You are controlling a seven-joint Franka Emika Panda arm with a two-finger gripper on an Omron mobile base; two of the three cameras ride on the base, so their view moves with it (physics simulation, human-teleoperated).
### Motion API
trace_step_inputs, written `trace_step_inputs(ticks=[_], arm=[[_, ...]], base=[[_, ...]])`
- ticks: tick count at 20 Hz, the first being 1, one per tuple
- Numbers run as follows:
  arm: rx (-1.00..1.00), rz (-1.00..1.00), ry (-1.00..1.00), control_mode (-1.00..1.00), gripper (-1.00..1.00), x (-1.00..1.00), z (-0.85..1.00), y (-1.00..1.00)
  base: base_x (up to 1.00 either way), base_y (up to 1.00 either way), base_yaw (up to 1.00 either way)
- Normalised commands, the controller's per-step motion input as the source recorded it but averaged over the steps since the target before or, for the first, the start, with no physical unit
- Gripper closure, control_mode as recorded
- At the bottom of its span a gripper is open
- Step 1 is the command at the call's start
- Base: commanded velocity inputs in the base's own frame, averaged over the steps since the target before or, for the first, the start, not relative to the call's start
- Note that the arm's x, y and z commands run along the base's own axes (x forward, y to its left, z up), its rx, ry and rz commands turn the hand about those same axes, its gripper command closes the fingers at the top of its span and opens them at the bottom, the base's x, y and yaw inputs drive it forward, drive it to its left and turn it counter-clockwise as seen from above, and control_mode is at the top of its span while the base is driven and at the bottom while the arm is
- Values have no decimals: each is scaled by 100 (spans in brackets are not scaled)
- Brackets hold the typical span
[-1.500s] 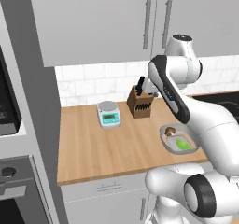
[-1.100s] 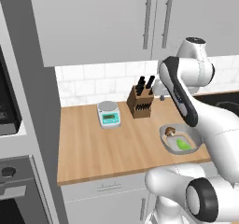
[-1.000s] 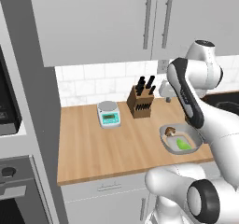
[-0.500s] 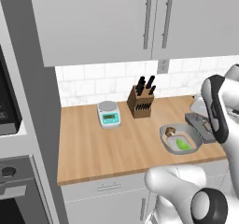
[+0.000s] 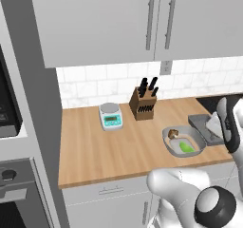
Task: Take the meat container that has the fish and place it on the second highest rack of the freezer. Then take the vegetable container that has the mushroom and lemon wedge and place it on the highest rack of the freezer.
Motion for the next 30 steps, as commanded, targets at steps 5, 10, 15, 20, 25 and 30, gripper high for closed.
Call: trace_step_inputs(ticks=[5, 10, 15, 20, 25, 30], arm=[[1, -4, 2, -100, -100, 30, -19, -11], [0, 0, 0, -100, -100, 31, -37, 0], [0, 0, 0, -100, -100, 27, -33, 0], [0, 0, 0, -100, -100, 32, -21, 0], [0, 0, 0, -100, -100, 18, -21, 0], [0, 0, 0, -100, -100, 12, -25, 0]], base=[[0, 0, 0], [0, 0, 0], [0, 0, 0], [0, 0, 0], [0, 0, 0], [0, 0, 0]])
